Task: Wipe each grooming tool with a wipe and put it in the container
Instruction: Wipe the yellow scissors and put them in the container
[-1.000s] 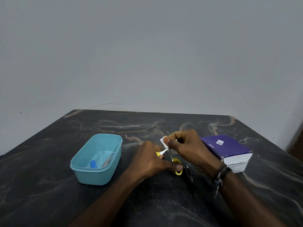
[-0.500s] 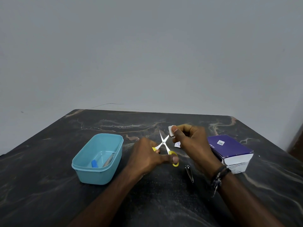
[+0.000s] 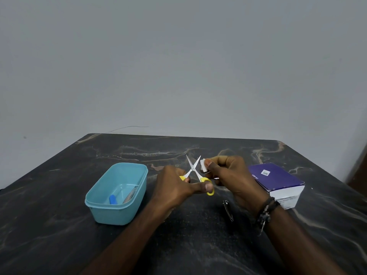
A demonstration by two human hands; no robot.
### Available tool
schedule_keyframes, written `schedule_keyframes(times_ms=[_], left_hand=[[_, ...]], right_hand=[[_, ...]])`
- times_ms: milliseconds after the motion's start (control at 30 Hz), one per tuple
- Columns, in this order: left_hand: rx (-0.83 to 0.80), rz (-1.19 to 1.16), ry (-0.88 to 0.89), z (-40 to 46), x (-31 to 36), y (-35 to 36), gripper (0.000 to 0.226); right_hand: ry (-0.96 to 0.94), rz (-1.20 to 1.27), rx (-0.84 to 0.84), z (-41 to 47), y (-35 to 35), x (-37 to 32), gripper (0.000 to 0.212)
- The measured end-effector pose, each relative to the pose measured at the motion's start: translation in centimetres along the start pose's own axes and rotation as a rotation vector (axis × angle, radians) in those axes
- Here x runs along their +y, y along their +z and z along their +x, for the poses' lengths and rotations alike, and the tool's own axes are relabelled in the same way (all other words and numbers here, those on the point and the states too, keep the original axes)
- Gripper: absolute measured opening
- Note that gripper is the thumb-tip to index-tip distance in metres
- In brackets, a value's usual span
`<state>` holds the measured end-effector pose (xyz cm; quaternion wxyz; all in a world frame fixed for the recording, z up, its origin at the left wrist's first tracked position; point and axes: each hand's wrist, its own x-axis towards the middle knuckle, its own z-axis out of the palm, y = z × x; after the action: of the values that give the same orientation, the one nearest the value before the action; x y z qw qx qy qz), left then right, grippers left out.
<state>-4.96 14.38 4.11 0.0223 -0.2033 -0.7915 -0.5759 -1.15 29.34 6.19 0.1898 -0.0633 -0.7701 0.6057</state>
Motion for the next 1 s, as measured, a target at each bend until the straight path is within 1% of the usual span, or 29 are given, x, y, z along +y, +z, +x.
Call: schedule_keyframes(times_ms=[100, 300, 467, 667, 800, 1000], left_hand=[[-0.001, 0.007, 0.009, 0.08, -0.06, -0.07, 0.056], [-0.008, 0.023, 0.02, 0.09, 0.08, -0.16, 0.055], [-0.021, 0.003, 0.03, 0.07, -0.07, -0.17, 0.055], [-0.018, 0.025, 0.019, 0.02, 0.0, -0.24, 0.054], [-0.026, 0.018, 0.036, -0.03, 0.04, -0.29, 0.052], [-0.038, 0.048, 0.044, -0.07, -0.08, -0.39, 0.049]], right_hand=[[0.037, 0.034, -0.041, 0.0, -0.11, -0.02, 0.018], [0.072, 0.013, -0.159, -0.17, -0.21, -0.05, 0.021], [0.081, 0.043, -0.205, -0.26, -0.26, -0.28, 0.02], [0.072, 0.037, -0.183, -0.01, -0.43, -0.13, 0.019], [0.067, 0.028, -0.24, -0.17, -0.22, -0.07, 0.02], [-0.011, -0.063, -0.303, -0.35, -0.14, -0.21, 0.023]])
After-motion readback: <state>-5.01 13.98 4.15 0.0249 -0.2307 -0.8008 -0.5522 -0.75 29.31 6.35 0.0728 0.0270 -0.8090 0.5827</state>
